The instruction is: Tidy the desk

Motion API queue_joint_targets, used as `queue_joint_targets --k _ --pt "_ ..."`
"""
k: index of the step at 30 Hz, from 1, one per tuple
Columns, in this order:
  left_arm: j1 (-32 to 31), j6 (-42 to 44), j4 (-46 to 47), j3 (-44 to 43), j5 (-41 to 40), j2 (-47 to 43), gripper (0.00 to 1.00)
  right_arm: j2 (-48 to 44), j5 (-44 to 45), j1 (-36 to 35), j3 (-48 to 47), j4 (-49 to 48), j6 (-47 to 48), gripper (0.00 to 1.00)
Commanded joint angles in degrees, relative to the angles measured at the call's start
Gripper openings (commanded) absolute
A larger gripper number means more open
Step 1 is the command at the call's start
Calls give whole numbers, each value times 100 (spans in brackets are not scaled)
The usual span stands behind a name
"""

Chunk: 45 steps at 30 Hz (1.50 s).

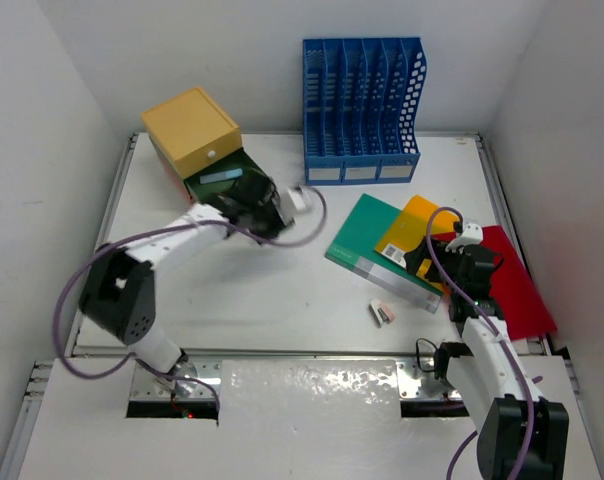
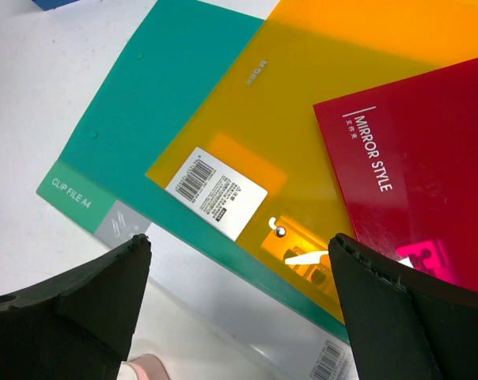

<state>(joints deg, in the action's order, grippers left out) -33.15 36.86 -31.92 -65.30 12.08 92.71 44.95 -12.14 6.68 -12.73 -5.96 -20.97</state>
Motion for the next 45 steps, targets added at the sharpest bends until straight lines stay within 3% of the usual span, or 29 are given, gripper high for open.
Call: queue_joint_targets --k 1,6,11,19,22,24,25,26,31,34,35,38,41,42,44,45 --pt "738 -688 501 -973 -553 -1007 0 -39 -25 27 51 -292 32 91" --pt "1985 -778 1099 -1687 -645 -904 0 -13 -78 27 51 -301 23 91" --pt "2259 -733 591 -2742 -830 343 0 -74 -60 27 34 -257 40 91" --pt "2523 -909 890 -2251 -514 451 3 -101 -60 27 43 -274 67 92" --pt "2524 -856 820 -2049 -277 371 17 5 -113 27 25 -327 41 92" --pt "2524 -830 784 -1996 -232 397 33 58 -165 27 8 -345 23 92" --pt "2532 -830 793 -1961 -267 406 42 101 -183 27 -1 -371 14 92" --pt "2524 -830 801 -1952 -285 406 61 119 -227 27 -19 -380 -3 92" --pt "2532 -751 303 -2539 312 345 85 635 -1253 9 8 -1308 -388 92" --pt "2532 -821 143 -3128 261 336 85 1225 -1546 -472 -202 -1899 -627 78" --pt "2532 -864 177 -3277 164 258 85 1575 -1424 -1101 -569 -1874 -532 67" --pt "2559 -978 440 -3358 32 12 86 2295 -695 -2446 -1616 -1576 118 52" --pt "2768 -1302 810 -3585 -477 36 89 2947 -535 -2925 -2450 -1916 244 26" --pt "2883 -1435 776 -3969 -565 281 90 3428 -491 -3057 -2601 -2362 112 12" --pt "3357 -1794 417 -4655 -435 755 91 3958 -578 -3163 -3222 -2550 -152 1" --pt "3585 -1936 -20 -5442 -338 1323 91 4474 -588 -3312 -3488 -2516 -205 0"
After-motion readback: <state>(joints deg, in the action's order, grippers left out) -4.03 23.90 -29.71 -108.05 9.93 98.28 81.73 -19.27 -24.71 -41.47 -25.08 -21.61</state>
